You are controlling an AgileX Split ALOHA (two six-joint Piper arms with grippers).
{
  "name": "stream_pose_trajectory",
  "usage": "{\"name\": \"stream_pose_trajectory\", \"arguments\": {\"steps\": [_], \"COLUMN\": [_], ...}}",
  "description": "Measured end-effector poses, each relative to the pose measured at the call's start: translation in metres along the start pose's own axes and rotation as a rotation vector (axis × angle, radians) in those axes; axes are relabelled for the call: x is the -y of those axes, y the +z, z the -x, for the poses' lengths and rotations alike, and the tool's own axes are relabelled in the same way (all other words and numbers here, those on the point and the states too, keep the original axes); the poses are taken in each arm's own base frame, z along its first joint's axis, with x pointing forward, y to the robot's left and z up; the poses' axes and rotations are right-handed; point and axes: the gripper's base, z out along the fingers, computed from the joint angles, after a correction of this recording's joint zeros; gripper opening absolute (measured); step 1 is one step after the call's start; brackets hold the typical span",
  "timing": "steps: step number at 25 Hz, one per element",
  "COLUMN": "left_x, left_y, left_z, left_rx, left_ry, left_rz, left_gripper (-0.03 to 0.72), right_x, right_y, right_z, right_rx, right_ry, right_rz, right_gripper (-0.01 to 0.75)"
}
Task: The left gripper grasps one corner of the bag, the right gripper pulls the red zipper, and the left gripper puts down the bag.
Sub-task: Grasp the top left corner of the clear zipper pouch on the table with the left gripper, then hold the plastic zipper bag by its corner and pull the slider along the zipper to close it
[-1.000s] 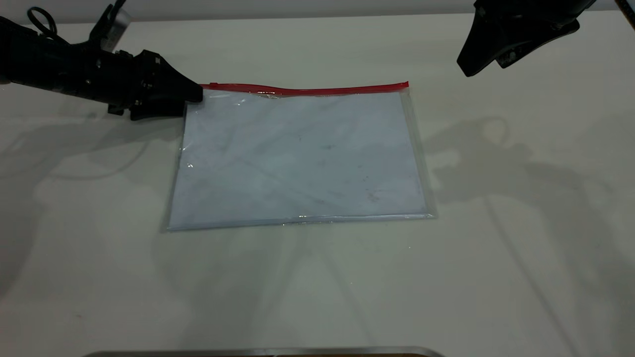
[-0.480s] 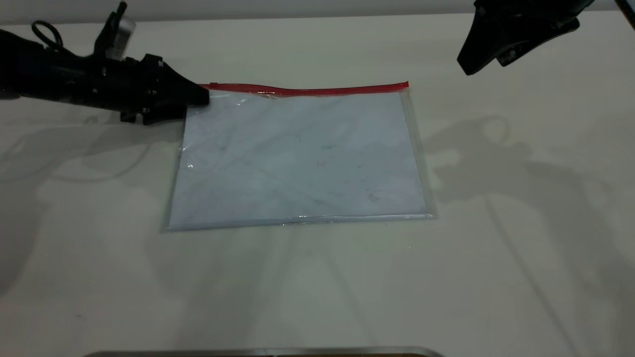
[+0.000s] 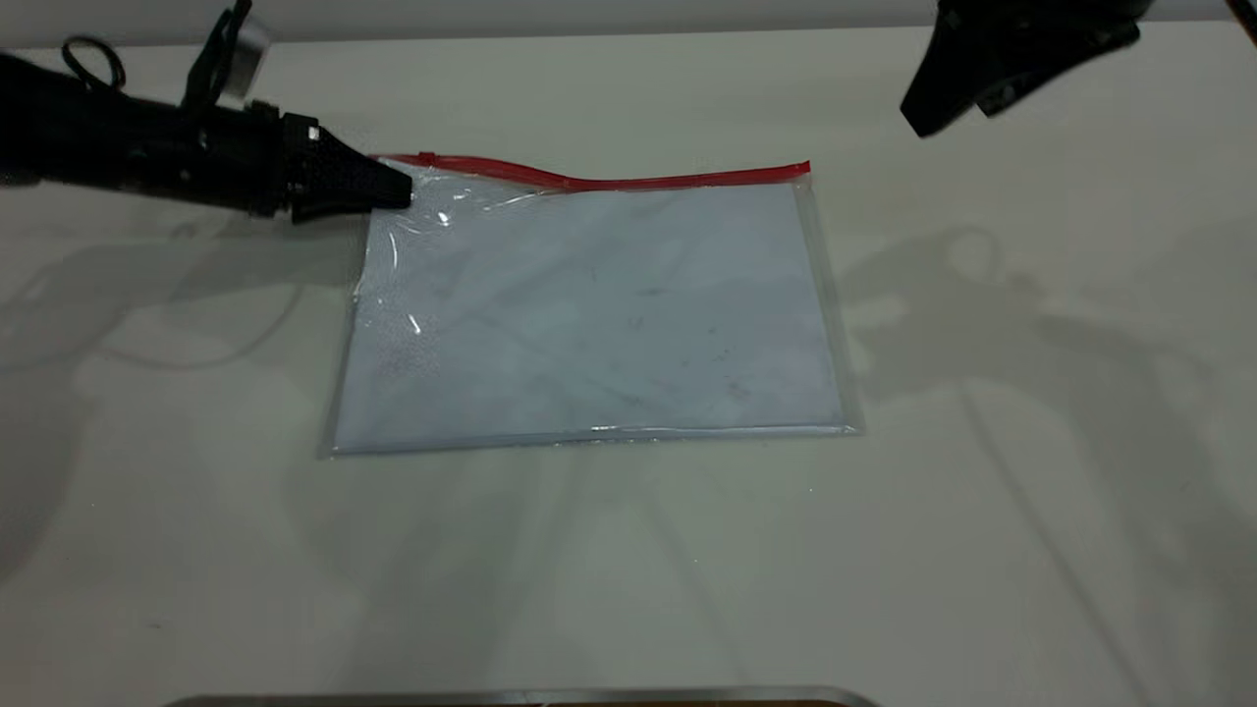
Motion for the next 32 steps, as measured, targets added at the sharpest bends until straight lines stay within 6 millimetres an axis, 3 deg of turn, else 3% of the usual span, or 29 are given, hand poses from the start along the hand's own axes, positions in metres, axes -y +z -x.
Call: {"name": "stream_pose_trajectory", "arguments": {"steps": [6,10,13,19,25,32], "left_x": [0.017,0.025,0.040,0.088,0.125,0.148], "left_y": [-0.016,-0.015,-0.002,0.044,0.081,0.106], "left_z": [0.036,0.057,0.074,0.096,0.095,0.087], "left_rx": [-0.190,-0.282,-0.341,-0.445,-0.486,-0.509], "left_ry": [0.332,0.568,0.760,1.051,1.218,1.289], "left_rz": [-0.111,-0.103,-0.110,-0.163,-0.248,-0.314], "left_gripper": [0.053,0.053,0.053,0.053,0.053,0.053], "right_x": [-0.002,-0.006,-0.010,-0.009,-0.001,-0.007], "right_y": [-0.007,-0.002,0.009,0.040,0.068,0.087], "right_z": [0.021,0.029,0.033,0.042,0.048,0.045], "right_rx": [0.105,0.167,0.203,0.256,0.255,0.231], "right_ry": [-0.106,-0.169,-0.195,-0.237,-0.240,-0.244], "right_rz": [0.027,0.099,0.191,0.327,0.373,0.399], "right_gripper": [0.558,0.558,0.558,0.558,0.558,0.558]}}
